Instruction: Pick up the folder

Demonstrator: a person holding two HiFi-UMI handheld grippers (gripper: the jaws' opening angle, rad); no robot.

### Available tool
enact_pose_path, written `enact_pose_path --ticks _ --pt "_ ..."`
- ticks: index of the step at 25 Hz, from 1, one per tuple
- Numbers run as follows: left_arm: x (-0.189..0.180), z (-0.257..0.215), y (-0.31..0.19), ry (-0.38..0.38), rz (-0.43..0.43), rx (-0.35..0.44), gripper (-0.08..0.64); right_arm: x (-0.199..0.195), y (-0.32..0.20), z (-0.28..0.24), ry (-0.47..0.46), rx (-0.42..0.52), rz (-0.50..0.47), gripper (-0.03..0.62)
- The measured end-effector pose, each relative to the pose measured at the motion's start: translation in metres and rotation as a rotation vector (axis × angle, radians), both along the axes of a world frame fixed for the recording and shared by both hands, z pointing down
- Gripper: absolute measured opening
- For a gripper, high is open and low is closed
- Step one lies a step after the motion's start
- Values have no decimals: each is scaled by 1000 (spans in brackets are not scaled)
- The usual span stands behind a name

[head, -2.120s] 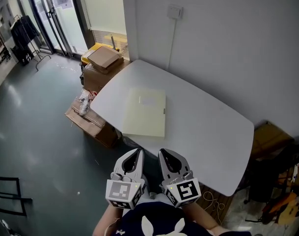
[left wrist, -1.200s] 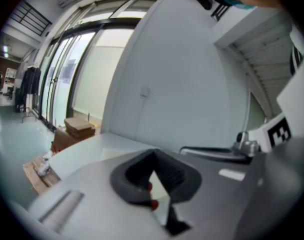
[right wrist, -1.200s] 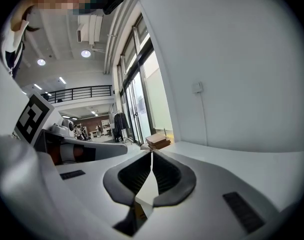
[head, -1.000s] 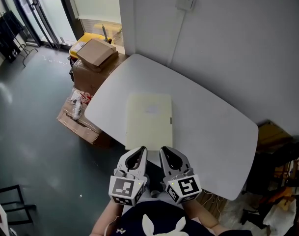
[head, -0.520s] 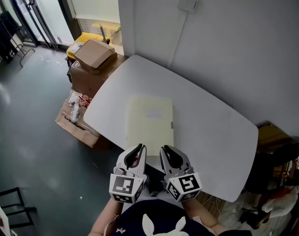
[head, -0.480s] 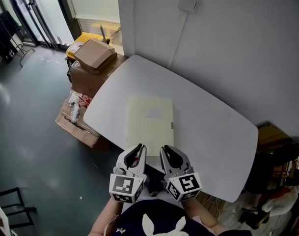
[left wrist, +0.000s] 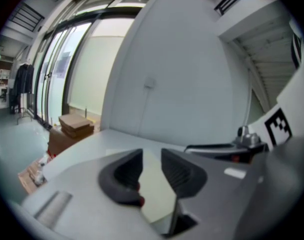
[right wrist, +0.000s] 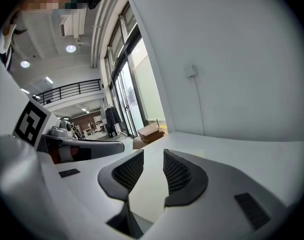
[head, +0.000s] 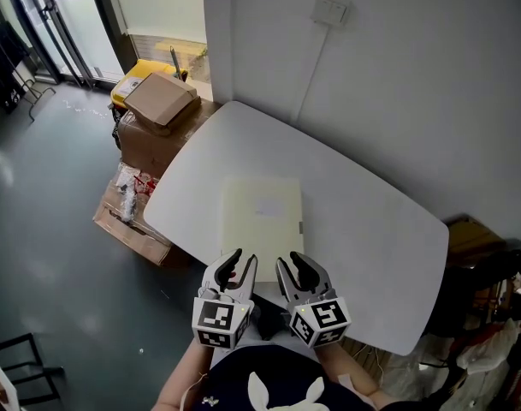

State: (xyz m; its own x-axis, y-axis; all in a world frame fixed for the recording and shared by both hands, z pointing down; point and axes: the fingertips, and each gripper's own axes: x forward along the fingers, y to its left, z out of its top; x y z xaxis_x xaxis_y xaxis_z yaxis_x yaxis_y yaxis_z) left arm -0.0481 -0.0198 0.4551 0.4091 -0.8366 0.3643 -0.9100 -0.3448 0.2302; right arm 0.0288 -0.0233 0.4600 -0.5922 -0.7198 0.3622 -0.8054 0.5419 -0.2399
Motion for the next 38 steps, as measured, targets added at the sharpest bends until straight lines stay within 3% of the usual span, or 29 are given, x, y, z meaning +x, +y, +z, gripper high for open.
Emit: enact_pose_path --ticks 15,38 --pt "-15 20 -37 -30 31 -27 164 -6 -33 19 11 -18 59 166" --pt "-27 68 -72 -37 -9 -111 223 -4 -59 63 61 -97 67 196"
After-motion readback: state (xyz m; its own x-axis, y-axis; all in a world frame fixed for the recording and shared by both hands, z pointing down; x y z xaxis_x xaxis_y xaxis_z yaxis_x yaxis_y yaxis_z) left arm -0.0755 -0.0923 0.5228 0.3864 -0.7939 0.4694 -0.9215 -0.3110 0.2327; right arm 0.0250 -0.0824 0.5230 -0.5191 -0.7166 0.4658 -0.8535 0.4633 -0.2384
